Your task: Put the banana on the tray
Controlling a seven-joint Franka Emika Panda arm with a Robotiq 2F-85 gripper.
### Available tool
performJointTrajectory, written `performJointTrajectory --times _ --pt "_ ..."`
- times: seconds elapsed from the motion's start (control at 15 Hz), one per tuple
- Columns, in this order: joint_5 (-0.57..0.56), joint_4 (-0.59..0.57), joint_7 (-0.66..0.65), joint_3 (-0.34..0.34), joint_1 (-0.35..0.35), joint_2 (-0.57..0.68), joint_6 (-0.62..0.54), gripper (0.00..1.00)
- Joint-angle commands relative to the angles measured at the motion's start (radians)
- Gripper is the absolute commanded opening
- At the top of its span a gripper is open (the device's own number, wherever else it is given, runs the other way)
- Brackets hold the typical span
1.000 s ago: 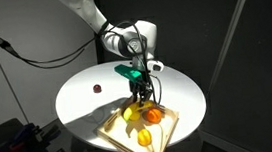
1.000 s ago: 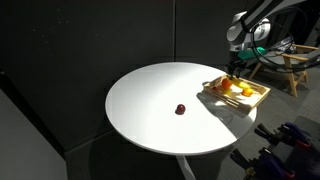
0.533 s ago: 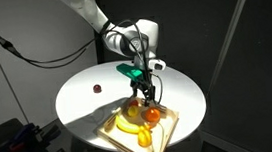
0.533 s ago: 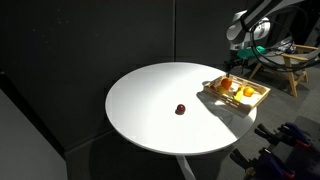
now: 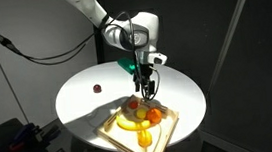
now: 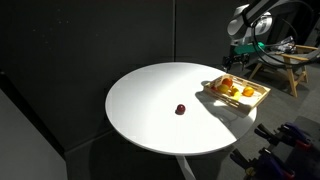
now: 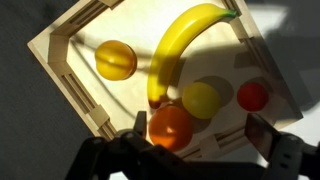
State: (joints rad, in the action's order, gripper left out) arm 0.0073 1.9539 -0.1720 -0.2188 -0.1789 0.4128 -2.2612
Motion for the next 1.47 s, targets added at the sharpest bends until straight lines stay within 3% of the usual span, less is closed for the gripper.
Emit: performJointTrajectory --times 0.0,0.67,1.4 --pt "-0.020 0.026 0.015 0.007 0.009 -0.070 0.065 1.00" --pt "-0.067 0.038 0.223 0.065 0.029 -0.175 0.273 1.00" --pt "-0.052 0.155 0.300 0.105 0.051 -0.301 0.183 1.00"
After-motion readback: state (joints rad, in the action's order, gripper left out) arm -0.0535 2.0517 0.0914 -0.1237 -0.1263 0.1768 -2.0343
